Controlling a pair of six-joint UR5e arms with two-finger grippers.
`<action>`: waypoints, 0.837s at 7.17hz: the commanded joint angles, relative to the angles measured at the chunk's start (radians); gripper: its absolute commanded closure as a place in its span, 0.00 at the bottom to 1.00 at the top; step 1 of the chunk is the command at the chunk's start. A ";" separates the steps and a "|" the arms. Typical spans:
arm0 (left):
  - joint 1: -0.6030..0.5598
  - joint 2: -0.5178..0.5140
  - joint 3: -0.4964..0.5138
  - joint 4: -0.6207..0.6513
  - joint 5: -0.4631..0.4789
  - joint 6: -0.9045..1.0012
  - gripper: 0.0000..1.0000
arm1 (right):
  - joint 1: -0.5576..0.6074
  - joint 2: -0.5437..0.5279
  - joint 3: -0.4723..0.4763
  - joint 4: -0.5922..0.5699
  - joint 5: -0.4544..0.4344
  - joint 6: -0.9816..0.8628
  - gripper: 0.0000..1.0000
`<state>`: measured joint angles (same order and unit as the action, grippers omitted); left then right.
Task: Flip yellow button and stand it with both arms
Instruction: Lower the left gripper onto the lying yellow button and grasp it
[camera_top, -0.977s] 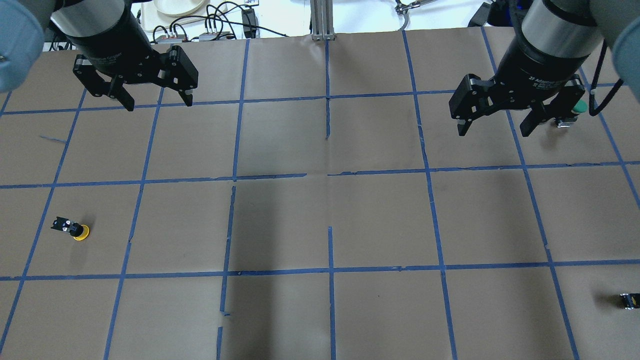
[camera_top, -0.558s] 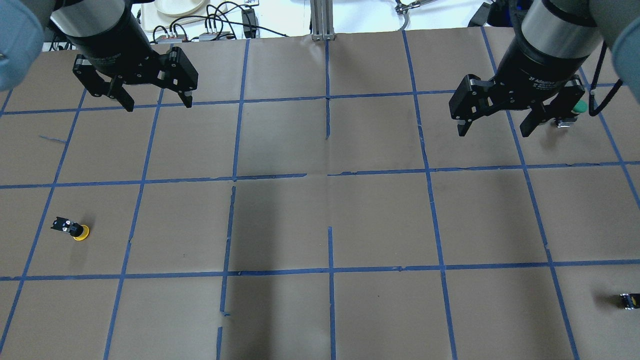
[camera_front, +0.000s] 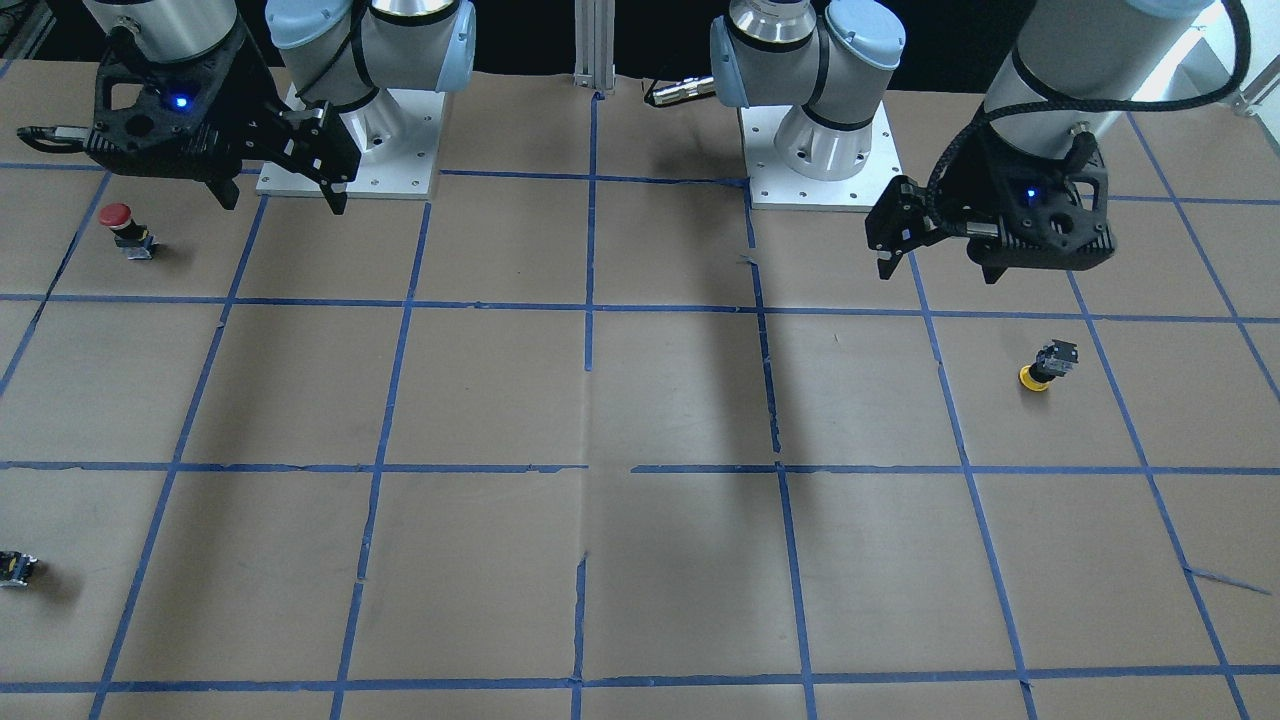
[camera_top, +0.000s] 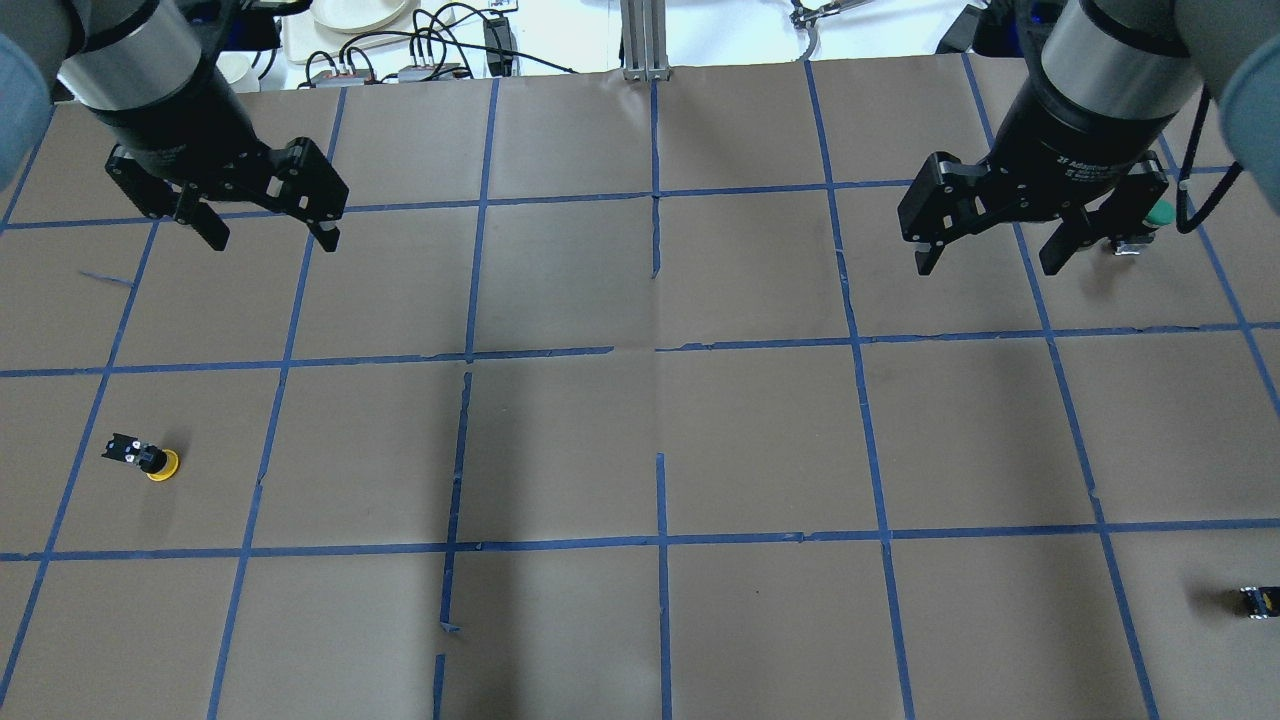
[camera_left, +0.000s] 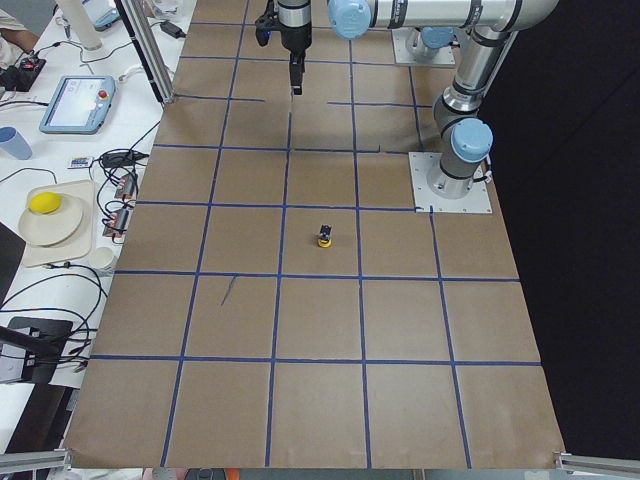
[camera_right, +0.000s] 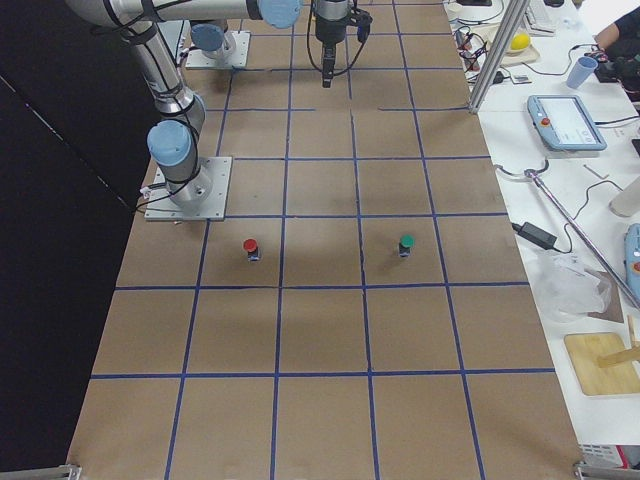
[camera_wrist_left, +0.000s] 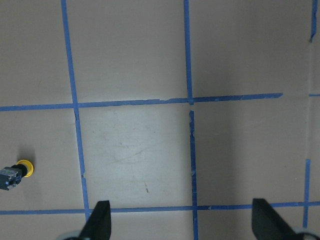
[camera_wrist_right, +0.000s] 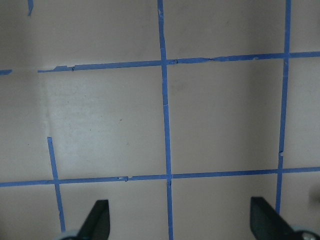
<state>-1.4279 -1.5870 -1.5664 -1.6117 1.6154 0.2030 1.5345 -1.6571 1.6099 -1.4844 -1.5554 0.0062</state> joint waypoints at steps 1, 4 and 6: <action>0.157 0.002 -0.076 0.016 0.015 0.198 0.00 | 0.001 -0.001 0.002 -0.007 0.000 0.000 0.00; 0.340 -0.024 -0.150 0.175 0.011 0.459 0.00 | -0.001 -0.001 0.008 -0.007 0.000 -0.002 0.00; 0.449 -0.040 -0.283 0.400 0.012 0.630 0.00 | -0.001 -0.001 0.011 -0.005 -0.002 -0.002 0.00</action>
<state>-1.0546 -1.6164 -1.7684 -1.3480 1.6274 0.7192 1.5340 -1.6580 1.6189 -1.4900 -1.5558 0.0059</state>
